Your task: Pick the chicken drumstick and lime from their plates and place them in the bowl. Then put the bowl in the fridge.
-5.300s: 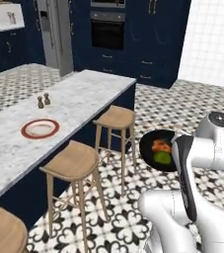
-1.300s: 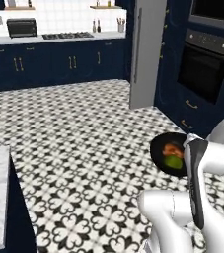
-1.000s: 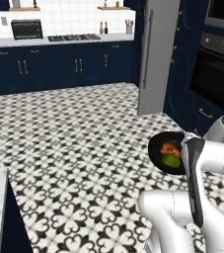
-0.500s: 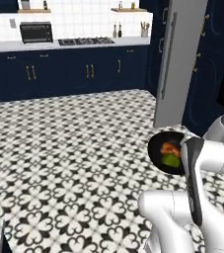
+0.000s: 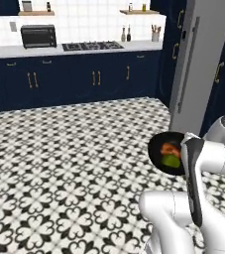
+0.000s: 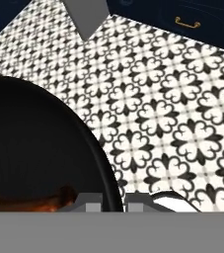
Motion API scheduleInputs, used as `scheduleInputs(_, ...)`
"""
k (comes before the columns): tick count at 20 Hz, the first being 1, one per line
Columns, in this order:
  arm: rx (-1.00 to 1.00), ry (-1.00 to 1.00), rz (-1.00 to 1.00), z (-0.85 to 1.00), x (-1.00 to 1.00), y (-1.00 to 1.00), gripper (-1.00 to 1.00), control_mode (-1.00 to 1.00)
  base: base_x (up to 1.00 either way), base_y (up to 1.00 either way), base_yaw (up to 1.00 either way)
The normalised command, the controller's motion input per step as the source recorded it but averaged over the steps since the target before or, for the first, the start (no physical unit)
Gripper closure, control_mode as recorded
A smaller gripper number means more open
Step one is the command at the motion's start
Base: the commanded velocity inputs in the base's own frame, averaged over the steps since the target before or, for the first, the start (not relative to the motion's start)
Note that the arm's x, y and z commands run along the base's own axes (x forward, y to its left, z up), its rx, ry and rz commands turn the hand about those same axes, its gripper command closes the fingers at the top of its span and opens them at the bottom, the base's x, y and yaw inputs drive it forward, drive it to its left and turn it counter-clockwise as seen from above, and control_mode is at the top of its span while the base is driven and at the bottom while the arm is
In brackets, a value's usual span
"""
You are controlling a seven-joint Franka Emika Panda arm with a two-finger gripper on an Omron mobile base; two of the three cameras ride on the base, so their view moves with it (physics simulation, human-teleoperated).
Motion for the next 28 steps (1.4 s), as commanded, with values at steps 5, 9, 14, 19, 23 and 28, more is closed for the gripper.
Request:
scheduleInputs(5, 0.0, 0.0, 0.0, 0.0, 0.0, 0.0, 1.0, 1.0, 1.0, -0.05, 0.0)
scheduleInputs(9, 0.0, 0.0, 0.0, 0.0, 0.0, 0.0, 1.0, 1.0, 1.0, -0.04, -0.06)
scheduleInputs(14, 0.0, 0.0, 0.0, 0.0, 0.0, 0.0, 1.0, 1.0, 1.0, 0.0, -0.14)
scheduleInputs(19, 0.0, 0.0, 0.0, 0.0, 0.0, 0.0, 1.0, 1.0, 1.0, 0.07, -0.38)
scheduleInputs(23, 0.0, 0.0, 0.0, 0.0, 0.0, 0.0, 1.0, 1.0, 1.0, 0.29, -0.44)
scheduleInputs(28, 0.0, 0.0, 0.0, 0.0, 0.0, 0.0, 1.0, 1.0, 1.0, 0.74, -0.44)
